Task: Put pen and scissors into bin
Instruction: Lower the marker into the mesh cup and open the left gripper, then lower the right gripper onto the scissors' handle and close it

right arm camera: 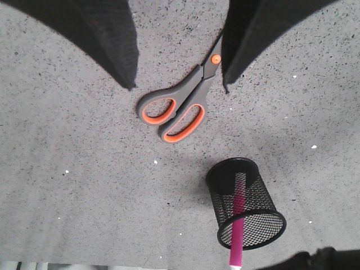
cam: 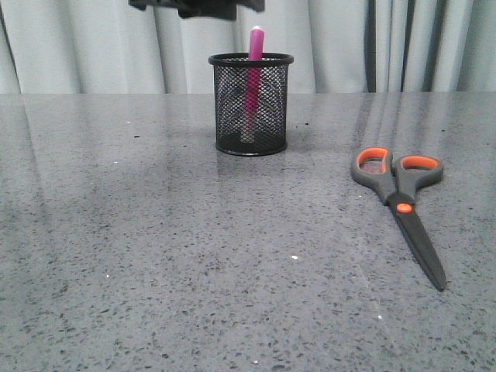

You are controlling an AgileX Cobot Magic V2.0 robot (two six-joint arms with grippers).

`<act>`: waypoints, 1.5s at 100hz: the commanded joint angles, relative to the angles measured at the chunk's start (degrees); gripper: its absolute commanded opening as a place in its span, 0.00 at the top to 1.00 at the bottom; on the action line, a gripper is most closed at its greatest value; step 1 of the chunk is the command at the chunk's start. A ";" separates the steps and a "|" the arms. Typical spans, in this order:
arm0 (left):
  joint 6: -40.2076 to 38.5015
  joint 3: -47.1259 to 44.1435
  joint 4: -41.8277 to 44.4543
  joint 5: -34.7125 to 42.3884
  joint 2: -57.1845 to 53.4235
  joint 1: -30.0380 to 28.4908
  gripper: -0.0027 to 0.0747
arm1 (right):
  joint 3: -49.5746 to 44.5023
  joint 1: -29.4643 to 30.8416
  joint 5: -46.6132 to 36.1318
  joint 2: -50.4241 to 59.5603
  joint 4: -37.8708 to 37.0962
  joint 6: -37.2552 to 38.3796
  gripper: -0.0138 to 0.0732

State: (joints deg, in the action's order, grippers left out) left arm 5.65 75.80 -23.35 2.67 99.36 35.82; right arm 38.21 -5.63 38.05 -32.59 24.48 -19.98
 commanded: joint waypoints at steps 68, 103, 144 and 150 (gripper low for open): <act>0.24 -5.79 11.02 -24.83 -48.51 0.48 0.85 | 12.68 -0.12 15.47 -18.59 17.75 -4.14 0.49; 0.24 -31.84 9.87 -21.15 -72.03 0.48 0.85 | 32.25 -13.11 26.44 -31.50 -13.86 21.57 0.49; 0.24 -37.37 2.32 -21.10 -80.42 0.48 0.85 | 33.71 -25.38 26.17 -44.05 -23.00 34.24 0.47; 0.24 -37.37 0.51 -21.10 -80.42 0.48 0.85 | 33.71 -25.38 24.70 -45.14 -23.98 36.18 0.43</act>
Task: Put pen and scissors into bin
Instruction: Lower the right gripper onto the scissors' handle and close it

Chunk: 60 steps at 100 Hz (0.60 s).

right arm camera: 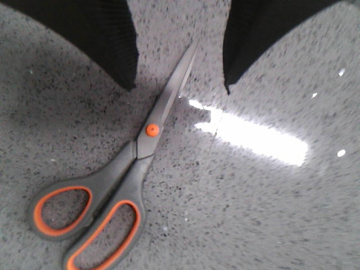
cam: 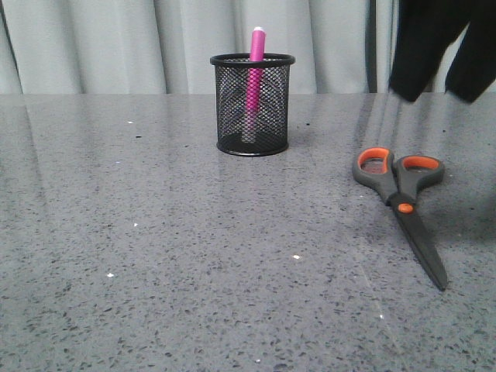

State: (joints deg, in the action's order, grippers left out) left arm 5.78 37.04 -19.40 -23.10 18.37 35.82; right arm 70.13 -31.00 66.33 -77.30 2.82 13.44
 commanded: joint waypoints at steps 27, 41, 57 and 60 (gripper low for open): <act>0.12 1.50 -5.32 5.06 0.57 0.48 0.85 | 1.89 -0.01 -2.73 -4.21 -4.46 8.13 0.40; 0.12 1.98 -5.32 5.79 0.57 0.48 0.85 | 1.89 -0.01 -2.23 -7.10 -4.77 8.30 0.40; 0.12 1.98 -5.32 6.02 0.57 0.48 0.85 | 1.89 0.22 -3.24 -9.39 -4.81 8.71 0.40; 0.12 1.98 -5.32 6.02 0.57 0.48 0.85 | 1.89 0.56 -3.54 -9.75 -4.81 9.25 0.40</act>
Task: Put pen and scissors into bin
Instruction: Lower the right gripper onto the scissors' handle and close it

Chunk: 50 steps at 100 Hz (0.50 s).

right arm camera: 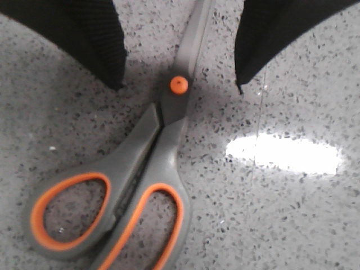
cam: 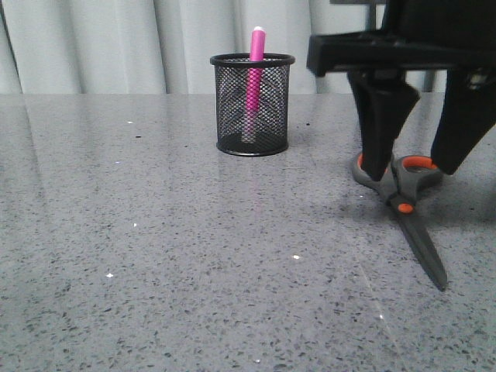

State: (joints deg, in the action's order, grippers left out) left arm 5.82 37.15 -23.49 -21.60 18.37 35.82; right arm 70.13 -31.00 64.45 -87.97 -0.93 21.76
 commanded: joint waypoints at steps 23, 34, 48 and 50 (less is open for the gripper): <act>0.08 1.87 -3.88 4.26 0.57 0.48 0.85 | 1.89 3.58 -3.68 -0.80 -1.03 2.94 0.40; 0.08 1.87 -3.91 3.94 0.57 0.48 0.85 | 1.89 4.96 -3.98 -1.50 -0.77 2.94 0.40; 0.08 1.87 -3.91 3.94 0.57 0.48 0.85 | 1.89 5.82 -5.81 -2.10 2.37 2.94 0.40; 0.08 1.87 -3.91 3.94 0.57 0.48 0.85 | 1.89 5.82 -6.06 -2.22 2.94 2.94 0.40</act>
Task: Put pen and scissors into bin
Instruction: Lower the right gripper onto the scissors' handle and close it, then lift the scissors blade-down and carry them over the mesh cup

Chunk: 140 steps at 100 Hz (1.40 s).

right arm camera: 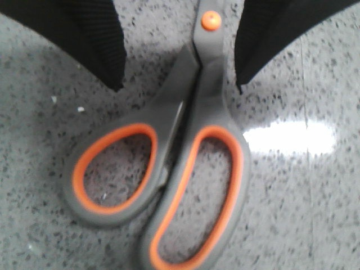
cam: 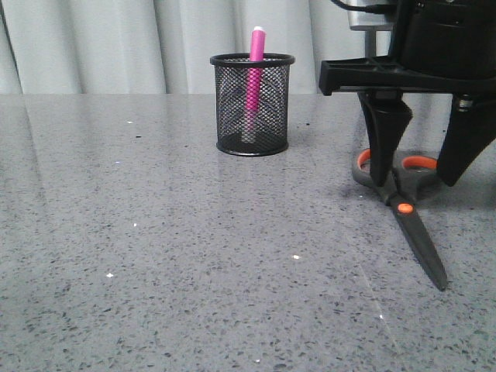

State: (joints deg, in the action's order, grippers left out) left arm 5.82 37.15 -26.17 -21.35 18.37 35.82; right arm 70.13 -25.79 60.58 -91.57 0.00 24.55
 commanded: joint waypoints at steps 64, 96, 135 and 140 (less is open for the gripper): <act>0.08 1.87 -1.33 3.56 0.57 0.48 0.85 | 1.89 0.61 -1.68 -2.04 2.36 0.14 0.45; 0.08 1.87 -1.33 3.46 0.57 0.48 0.85 | 1.89 0.61 0.70 -4.43 2.08 0.14 0.56; 0.08 1.87 -1.33 2.53 0.57 0.48 0.85 | 1.89 0.61 1.62 -6.78 1.75 0.14 0.78; 0.08 1.87 -1.33 2.44 0.57 0.48 0.85 | 1.89 0.61 1.08 -6.78 1.75 0.14 0.84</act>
State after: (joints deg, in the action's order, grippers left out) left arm 5.82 37.15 -26.48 -22.30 18.37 35.82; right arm 72.42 -25.54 63.22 -97.65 2.10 25.05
